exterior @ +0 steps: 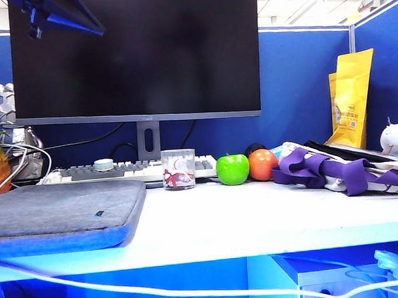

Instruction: Rotate the Rubik's Cube so that its red face is facing towards you.

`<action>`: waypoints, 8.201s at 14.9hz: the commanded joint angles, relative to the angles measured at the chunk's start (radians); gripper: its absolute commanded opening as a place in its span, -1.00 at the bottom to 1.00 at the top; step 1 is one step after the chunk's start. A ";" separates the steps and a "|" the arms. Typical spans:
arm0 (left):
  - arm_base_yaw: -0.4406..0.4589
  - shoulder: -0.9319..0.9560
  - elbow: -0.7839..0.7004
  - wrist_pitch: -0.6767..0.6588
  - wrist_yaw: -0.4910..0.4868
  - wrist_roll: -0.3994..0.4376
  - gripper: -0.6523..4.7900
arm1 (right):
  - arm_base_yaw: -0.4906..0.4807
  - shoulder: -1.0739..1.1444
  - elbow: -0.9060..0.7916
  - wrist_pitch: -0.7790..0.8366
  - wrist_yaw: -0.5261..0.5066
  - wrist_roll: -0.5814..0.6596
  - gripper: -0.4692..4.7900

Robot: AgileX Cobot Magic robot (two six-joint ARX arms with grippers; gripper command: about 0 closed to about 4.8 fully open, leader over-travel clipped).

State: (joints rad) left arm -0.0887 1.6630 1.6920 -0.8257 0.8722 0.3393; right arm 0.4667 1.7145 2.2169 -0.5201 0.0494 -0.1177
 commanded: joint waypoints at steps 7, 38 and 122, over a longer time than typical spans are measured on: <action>-0.002 -0.058 0.002 0.003 0.011 0.013 -0.78 | 0.230 -0.663 -1.115 0.732 0.226 -0.101 -0.82; -0.009 -0.062 -0.029 0.042 0.005 0.027 -0.78 | 0.110 0.279 -1.462 1.542 0.197 0.372 1.00; -0.009 -0.063 -0.079 0.027 0.090 0.097 -0.78 | 0.169 -0.587 -1.560 1.011 0.176 0.093 -0.82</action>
State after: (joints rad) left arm -0.0978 1.6058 1.6131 -0.8047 0.9543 0.4335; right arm 0.6472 1.0813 0.6865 0.3779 0.2276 -0.0418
